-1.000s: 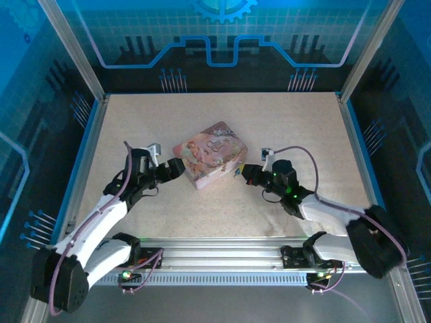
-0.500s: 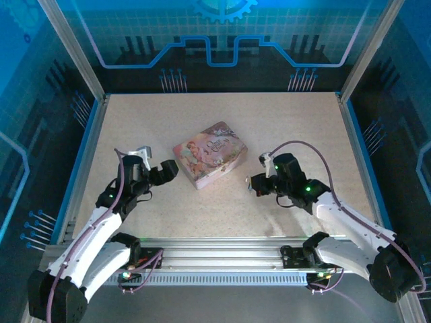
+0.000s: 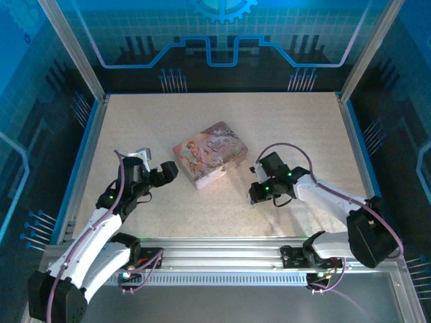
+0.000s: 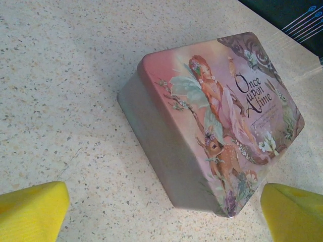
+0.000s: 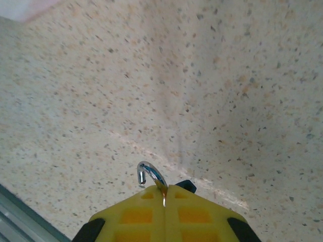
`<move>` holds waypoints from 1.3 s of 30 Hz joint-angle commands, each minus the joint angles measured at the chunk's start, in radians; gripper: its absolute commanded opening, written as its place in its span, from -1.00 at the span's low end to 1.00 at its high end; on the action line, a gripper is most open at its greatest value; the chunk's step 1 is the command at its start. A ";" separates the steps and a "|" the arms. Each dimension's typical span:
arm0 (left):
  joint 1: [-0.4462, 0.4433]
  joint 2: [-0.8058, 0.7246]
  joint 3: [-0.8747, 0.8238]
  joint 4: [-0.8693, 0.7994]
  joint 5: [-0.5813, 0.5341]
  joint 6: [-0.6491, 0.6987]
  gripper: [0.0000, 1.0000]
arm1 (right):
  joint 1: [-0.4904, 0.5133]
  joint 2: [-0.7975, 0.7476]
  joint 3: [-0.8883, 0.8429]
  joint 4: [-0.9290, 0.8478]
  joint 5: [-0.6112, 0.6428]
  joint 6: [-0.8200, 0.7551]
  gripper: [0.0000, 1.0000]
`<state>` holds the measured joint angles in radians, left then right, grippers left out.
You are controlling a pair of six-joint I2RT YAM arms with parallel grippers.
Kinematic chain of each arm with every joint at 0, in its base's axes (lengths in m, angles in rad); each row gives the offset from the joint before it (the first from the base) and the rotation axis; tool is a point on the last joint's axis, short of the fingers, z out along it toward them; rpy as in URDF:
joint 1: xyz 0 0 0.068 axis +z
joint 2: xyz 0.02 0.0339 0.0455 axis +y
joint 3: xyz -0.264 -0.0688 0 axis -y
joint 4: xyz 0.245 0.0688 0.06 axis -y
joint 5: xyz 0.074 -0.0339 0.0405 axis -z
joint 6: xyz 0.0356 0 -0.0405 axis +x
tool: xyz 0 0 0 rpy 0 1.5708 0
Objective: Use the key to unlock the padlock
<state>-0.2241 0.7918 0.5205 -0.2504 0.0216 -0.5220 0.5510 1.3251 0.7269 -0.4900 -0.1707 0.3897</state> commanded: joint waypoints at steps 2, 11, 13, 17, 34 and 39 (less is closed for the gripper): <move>0.012 -0.009 -0.015 -0.009 -0.014 0.014 0.98 | -0.011 0.064 0.022 0.013 -0.051 -0.018 -0.97; 0.017 0.006 -0.016 0.002 -0.009 0.010 0.98 | -0.012 0.162 0.038 0.058 -0.093 -0.020 -0.95; 0.017 0.010 -0.016 0.003 -0.006 0.010 0.98 | -0.012 0.175 0.041 0.064 -0.100 -0.019 -0.93; 0.019 0.015 -0.012 0.003 -0.001 0.008 0.98 | -0.012 0.187 0.047 0.067 -0.103 -0.018 -0.87; 0.022 0.014 0.032 -0.025 0.018 -0.016 0.98 | -0.022 0.019 0.052 0.016 -0.012 -0.041 -0.55; 0.032 0.004 0.055 -0.029 0.018 -0.016 0.98 | -0.050 -0.102 0.042 -0.011 0.082 -0.067 -0.36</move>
<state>-0.2081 0.8051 0.5312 -0.2619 0.0227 -0.5251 0.5270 1.2865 0.7483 -0.4591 -0.1581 0.3531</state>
